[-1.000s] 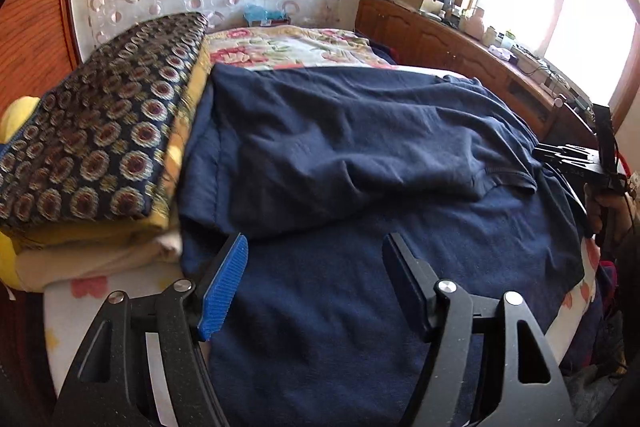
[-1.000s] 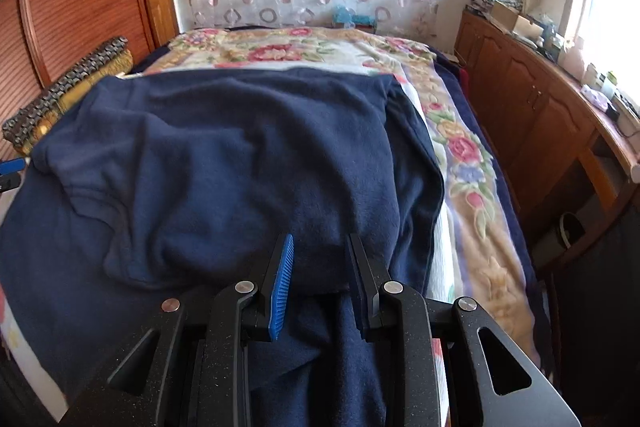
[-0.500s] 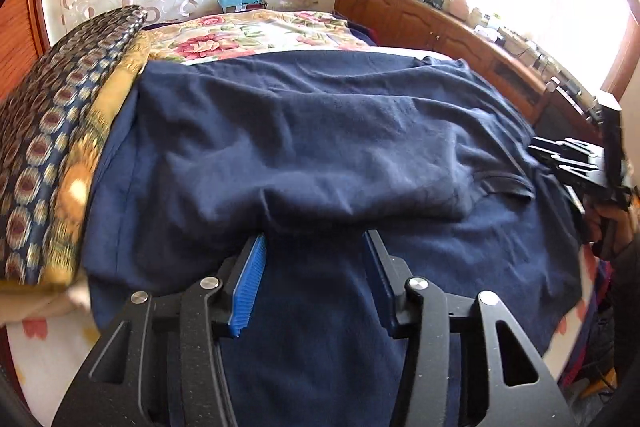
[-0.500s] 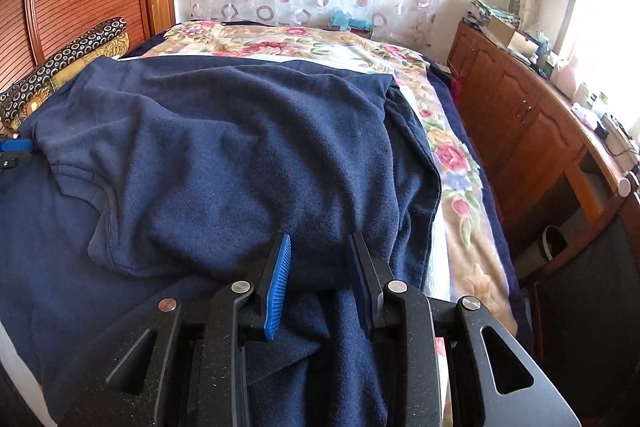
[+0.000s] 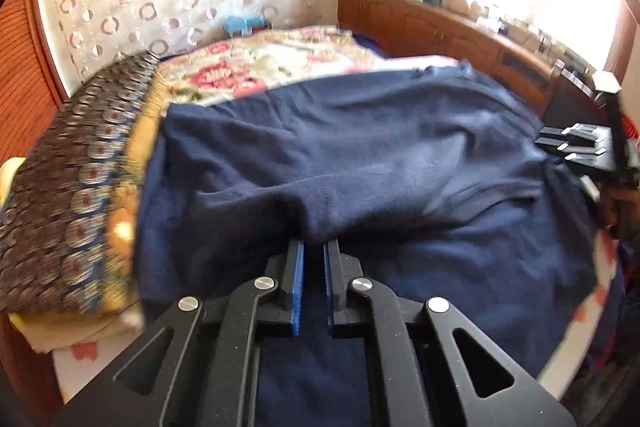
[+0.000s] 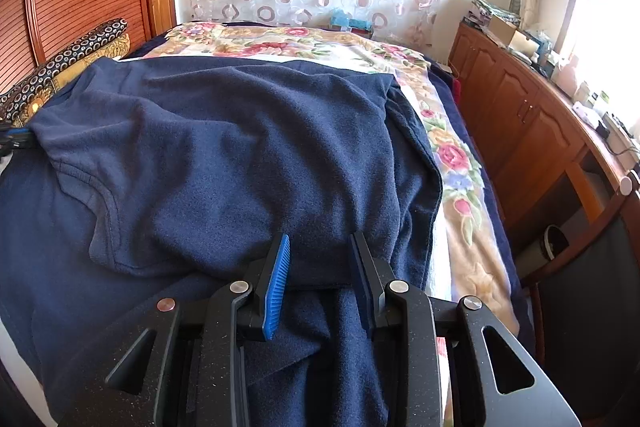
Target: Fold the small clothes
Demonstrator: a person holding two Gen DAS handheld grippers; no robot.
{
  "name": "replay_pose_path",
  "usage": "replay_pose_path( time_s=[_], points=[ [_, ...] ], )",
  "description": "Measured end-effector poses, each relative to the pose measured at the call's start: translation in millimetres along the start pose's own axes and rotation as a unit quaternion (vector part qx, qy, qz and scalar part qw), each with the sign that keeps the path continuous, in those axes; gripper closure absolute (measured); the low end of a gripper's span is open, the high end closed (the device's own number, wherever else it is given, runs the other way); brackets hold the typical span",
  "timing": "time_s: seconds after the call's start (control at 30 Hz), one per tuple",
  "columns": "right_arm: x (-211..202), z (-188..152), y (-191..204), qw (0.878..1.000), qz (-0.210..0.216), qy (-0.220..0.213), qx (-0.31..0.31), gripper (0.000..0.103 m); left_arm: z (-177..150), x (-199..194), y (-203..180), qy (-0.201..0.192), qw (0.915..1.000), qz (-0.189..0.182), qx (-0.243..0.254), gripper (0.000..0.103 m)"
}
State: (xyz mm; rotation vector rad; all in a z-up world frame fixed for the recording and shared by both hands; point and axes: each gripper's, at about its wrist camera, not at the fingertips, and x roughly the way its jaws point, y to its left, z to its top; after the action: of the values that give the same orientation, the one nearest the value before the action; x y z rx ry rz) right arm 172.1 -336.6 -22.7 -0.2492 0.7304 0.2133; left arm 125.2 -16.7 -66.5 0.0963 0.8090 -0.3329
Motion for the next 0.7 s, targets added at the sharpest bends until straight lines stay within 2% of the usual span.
replay_pose_path(
  time_s=[0.1,0.2,0.23,0.37,0.4,0.5,0.53,0.63,0.7],
  points=[
    [0,0,-2,1.000,0.004,-0.001,0.004,0.072,-7,-28,3,-0.017,0.9998,-0.008,-0.007,0.094],
    [-1,-1,-4,1.000,0.006,-0.001,0.006,0.072,-13,-37,1,-0.016,0.9997,-0.016,-0.010,0.092],
    [-1,-1,-4,1.000,0.007,-0.002,0.007,0.072,-15,-39,1,-0.016,0.9997,-0.017,-0.009,0.085],
    [-2,-3,-8,1.000,0.014,-0.004,0.017,0.072,-27,-41,6,-0.023,0.9993,-0.020,-0.020,0.072],
    [-3,-3,-9,1.000,0.016,-0.004,0.021,0.072,-29,-41,9,-0.023,0.9993,-0.018,-0.025,0.066],
    [-5,-6,-9,0.999,0.018,-0.005,0.028,0.072,-35,-37,20,-0.018,0.9989,-0.011,-0.042,0.061],
    [-5,-7,-10,0.999,0.018,-0.005,0.030,0.072,-38,-35,24,-0.015,0.9987,-0.009,-0.049,0.054],
    [-10,-10,-8,0.999,0.019,-0.007,0.033,0.071,-42,-29,34,-0.013,0.9975,-0.006,-0.069,0.040],
    [-13,-10,-7,0.999,0.018,-0.008,0.033,0.071,-43,-25,40,-0.011,0.9965,0.000,-0.083,0.040]
  ],
)
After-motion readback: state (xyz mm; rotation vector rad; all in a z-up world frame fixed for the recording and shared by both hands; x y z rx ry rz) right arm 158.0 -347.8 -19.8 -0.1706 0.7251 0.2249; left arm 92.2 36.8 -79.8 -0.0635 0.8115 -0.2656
